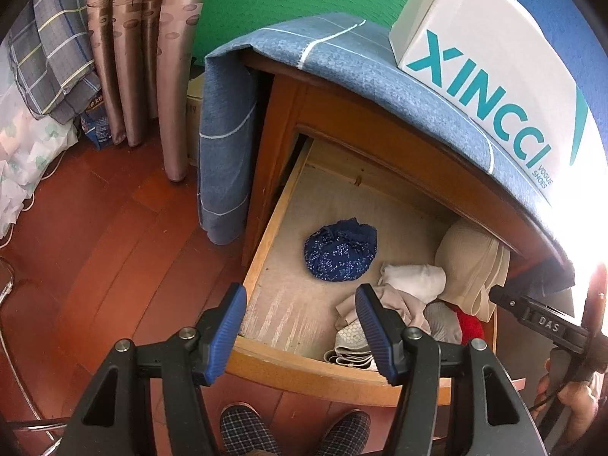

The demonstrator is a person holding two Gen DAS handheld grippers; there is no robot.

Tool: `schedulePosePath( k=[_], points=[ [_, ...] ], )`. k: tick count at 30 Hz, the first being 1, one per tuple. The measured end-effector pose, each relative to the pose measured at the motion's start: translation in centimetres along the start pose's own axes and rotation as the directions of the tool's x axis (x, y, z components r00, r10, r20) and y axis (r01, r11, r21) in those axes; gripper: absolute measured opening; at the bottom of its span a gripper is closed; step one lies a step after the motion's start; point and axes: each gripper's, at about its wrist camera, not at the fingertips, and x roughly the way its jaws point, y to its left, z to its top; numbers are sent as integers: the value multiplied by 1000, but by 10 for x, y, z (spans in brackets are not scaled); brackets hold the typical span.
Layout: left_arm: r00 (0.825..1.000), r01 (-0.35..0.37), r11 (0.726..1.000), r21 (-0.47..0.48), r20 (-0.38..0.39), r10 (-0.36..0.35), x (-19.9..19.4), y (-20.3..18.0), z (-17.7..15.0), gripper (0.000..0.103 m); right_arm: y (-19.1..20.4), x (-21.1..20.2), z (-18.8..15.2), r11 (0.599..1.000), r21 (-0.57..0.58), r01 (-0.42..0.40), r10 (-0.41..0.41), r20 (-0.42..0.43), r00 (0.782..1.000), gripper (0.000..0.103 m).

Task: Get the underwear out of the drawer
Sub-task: 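Move the right gripper back down into the open drawer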

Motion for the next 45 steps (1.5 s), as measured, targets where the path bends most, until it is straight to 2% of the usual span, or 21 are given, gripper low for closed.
schedulePosePath(
  k=[5, 10, 14, 19, 25, 29, 31, 32, 33, 34, 36, 45],
  points=[
    [1000, 5, 1000, -2, -1, -5, 1, 1, 0, 61, -5, 14, 4, 997, 72, -10, 12, -20, 1000, 77],
    [1000, 12, 1000, -18, -2, -12, 2, 4, 1, 61, 0, 26, 7, 999, 12, 38, -38, -31, 999, 77],
    [1000, 14, 1000, -17, -4, -14, 2, 3, 0, 61, -2, 36, 11, 999, 44, 32, -31, -34, 999, 77],
    [1000, 21, 999, -28, -9, -21, 3, 5, 0, 61, 0, 48, 15, 998, 17, 59, -58, -49, 997, 77],
    [1000, 24, 999, -31, -15, -25, 4, 5, 0, 61, 1, 52, 19, 991, 4, 131, -131, 20, 991, 78],
    [1000, 22, 999, -34, -18, -23, 5, 4, 0, 61, 1, 52, 19, 990, 6, 139, -139, 23, 990, 82],
    [1000, 21, 999, -32, -17, -22, 5, 4, 0, 61, 1, 51, 19, 991, 6, 137, -137, 26, 990, 69],
    [1000, 20, 999, -31, -17, -20, 5, 4, 0, 61, 2, 52, 18, 990, 0, 141, -141, 29, 990, 50],
    [1000, 19, 999, -32, -18, -20, 5, 4, 0, 61, 2, 52, 17, 990, -3, 144, -143, 32, 989, 39],
    [1000, 20, 999, -35, -19, -20, 5, 4, 0, 61, 4, 54, 16, 991, -3, 135, -135, 33, 990, 35],
    [1000, 19, 999, -40, -18, -20, 5, 5, 1, 61, 5, 53, 16, 993, -1, 118, -118, 28, 993, 9],
    [1000, 11, 999, -38, -16, -12, 6, 5, 1, 61, 12, 43, 9, 1000, 15, 14, -14, -14, 1000, 3]
  ],
)
